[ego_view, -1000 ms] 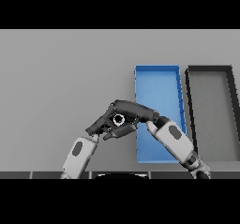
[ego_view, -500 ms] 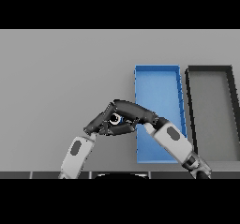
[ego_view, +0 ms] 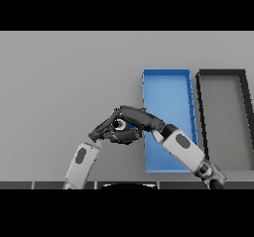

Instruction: Pick up the blue pipe and place it into the blue bin.

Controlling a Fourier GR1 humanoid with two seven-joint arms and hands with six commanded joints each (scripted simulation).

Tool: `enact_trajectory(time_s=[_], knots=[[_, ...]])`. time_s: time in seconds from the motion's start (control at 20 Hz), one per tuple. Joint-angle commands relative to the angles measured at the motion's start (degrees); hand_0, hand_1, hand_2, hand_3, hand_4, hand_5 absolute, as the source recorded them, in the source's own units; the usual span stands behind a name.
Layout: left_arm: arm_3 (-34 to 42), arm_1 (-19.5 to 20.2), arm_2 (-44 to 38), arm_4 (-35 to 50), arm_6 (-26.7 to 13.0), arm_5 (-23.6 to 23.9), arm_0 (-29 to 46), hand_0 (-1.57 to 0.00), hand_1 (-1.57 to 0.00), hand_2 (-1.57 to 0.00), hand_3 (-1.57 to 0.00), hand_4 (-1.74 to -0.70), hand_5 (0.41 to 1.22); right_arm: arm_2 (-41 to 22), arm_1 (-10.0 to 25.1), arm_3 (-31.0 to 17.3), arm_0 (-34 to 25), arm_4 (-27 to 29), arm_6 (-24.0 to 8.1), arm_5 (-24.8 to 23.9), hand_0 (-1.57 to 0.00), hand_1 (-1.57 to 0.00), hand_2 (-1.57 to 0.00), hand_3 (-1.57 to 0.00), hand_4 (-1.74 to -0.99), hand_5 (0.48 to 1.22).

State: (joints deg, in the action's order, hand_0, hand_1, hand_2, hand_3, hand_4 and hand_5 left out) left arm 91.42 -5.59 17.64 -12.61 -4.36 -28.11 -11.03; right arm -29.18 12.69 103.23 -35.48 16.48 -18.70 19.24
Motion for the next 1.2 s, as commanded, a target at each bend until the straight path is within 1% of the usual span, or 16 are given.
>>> enact_trajectory(time_s=[0.0, 0.05, 0.1, 0.15, 0.25, 0.35, 0.4, 0.45, 0.5, 0.6, 0.7, 0.8, 0.9, 0.95, 1.05, 1.15], knots=[[0.78, -0.48, 0.13, 0.74, -1.58, -0.27, 0.58, -0.10, -0.09, -0.09, -0.08, -0.97, 0.603, -0.02, -0.26, 0.05, -0.10, 0.66, -0.69, -0.18, -1.57, -1.57, -1.57, -1.57, -1.740, 1.219], [1.39, -0.20, 0.93, 0.01, -0.23, -0.14, 1.76, -0.08, -0.07, -0.07, -0.06, -0.97, 0.567, -0.25, -0.39, 0.42, 0.58, 1.29, -0.40, -0.42, -1.57, -1.57, -1.57, -1.57, -1.741, 1.220], [1.29, 0.24, 0.88, -0.52, -0.31, 0.12, 2.35, -0.06, -0.06, -0.06, -0.05, -0.96, 0.538, 0.30, -0.08, 0.98, 0.67, 2.56, -0.51, -0.74, -1.57, -1.57, -1.57, -1.57, -1.741, 1.220], [0.39, 0.38, 0.36, -0.90, -0.32, 0.52, 1.54, -0.05, -0.05, -0.04, -0.04, -0.95, 0.513, 0.75, 0.13, 0.16, 0.58, 2.67, 0.35, -0.64, -1.57, -1.57, -1.57, -1.57, -1.741, 1.220], [-0.35, 0.30, 0.35, -1.87, -0.22, 1.31, 0.98, -0.03, -0.03, -0.03, -0.03, -0.93, 0.484, 1.44, -1.16, 0.06, 0.24, 6.84, -1.37, -1.62, -1.57, -1.57, -1.57, -1.57, -1.741, 1.220], [-1.04, 0.38, 0.18, -1.65, 0.08, 1.02, 0.97, -0.02, -0.02, -0.02, -0.02, -0.92, 0.474, 2.87, -1.01, 1.35, -1.63, 11.27, -3.48, -3.28, -1.57, -1.57, -1.57, -1.57, -1.741, 1.221], [-0.80, 0.36, 0.15, -1.51, -0.32, 0.85, 0.65, -0.02, -0.01, -0.01, -0.01, -0.91, 0.470, 4.90, -0.97, 1.68, -4.57, 14.79, -5.51, -5.36, -1.57, -1.57, -1.57, -1.57, -1.741, 1.221], [-1.08, 0.02, 0.69, -1.72, -0.56, 0.72, 1.04, -0.01, -0.01, -0.01, -0.01, -0.91, 0.464, 5.39, -0.90, 1.20, -6.60, 16.48, -7.02, -6.36, -1.57, -1.57, -1.57, -1.57, -1.741, 1.221], [-0.49, 0.13, 0.76, -1.52, -0.61, 0.51, 1.36, -0.01, -0.01, -0.01, -0.01, -0.91, 0.456, 7.14, 0.03, 1.55, -8.65, 19.74, -8.06, -6.98, -1.57, -1.57, -1.57, -1.57, -1.741, 1.221], [-0.05, 0.17, 0.80, -1.29, -0.69, 0.30, 1.48, -0.01, -0.01, -0.01, 0.00, -0.91, 0.445, 9.34, 0.80, -0.09, -13.86, 24.18, -9.33, -7.63, -1.57, -1.57, -1.57, -1.57, -1.741, 1.221], [-0.33, 0.30, 0.32, -0.93, -1.47, 0.11, 1.19, 0.00, 0.00, 0.00, 0.00, -0.91, 0.437, 12.97, 2.84, -2.07, -18.74, 28.39, -7.77, -7.78, -1.57, -1.57, -1.57, -1.57, -1.741, 1.221], [-0.37, 0.72, -0.52, -0.47, -1.94, -0.04, 0.38, 0.00, 0.00, 0.00, 0.00, -0.90, 0.433, 16.28, 5.45, -4.70, -22.51, 27.15, -5.74, -11.38, -1.57, -1.57, -1.57, -1.57, -1.741, 1.221], [-0.55, 0.54, 0.12, -1.16, -2.16, 0.04, 0.56, 0.00, 0.00, 0.00, 0.00, -0.90, 0.430, 18.58, 8.42, -8.68, -26.62, 25.73, -5.99, -14.08, -1.57, -1.57, -1.57, -1.57, -1.741, 1.221], [-0.46, 1.26, -0.27, -1.15, -1.67, -0.09, 0.73, 0.00, 0.00, 0.00, 0.00, -0.89, 0.428, 19.22, 9.41, -10.83, -27.74, 25.20, -5.93, -14.47, -1.57, -1.57, -1.57, -1.57, -1.741, 1.221], [-0.18, 1.15, 0.05, -1.17, -1.47, -0.18, 1.19, 0.00, 0.00, 0.00, 0.00, -0.89, 0.421, 21.24, 11.83, -15.96, -28.51, 24.58, -5.86, -14.76, -1.57, -1.57, -1.57, -1.57, -1.741, 1.221], [0.32, 0.75, 0.21, -1.41, -1.87, 0.31, 0.92, 0.00, 0.00, 0.00, 0.00, -0.89, 0.412, 21.92, 13.93, -19.85, -27.68, 22.80, -4.35, -13.74, -1.57, -1.57, -1.57, -1.57, -1.741, 1.221]])
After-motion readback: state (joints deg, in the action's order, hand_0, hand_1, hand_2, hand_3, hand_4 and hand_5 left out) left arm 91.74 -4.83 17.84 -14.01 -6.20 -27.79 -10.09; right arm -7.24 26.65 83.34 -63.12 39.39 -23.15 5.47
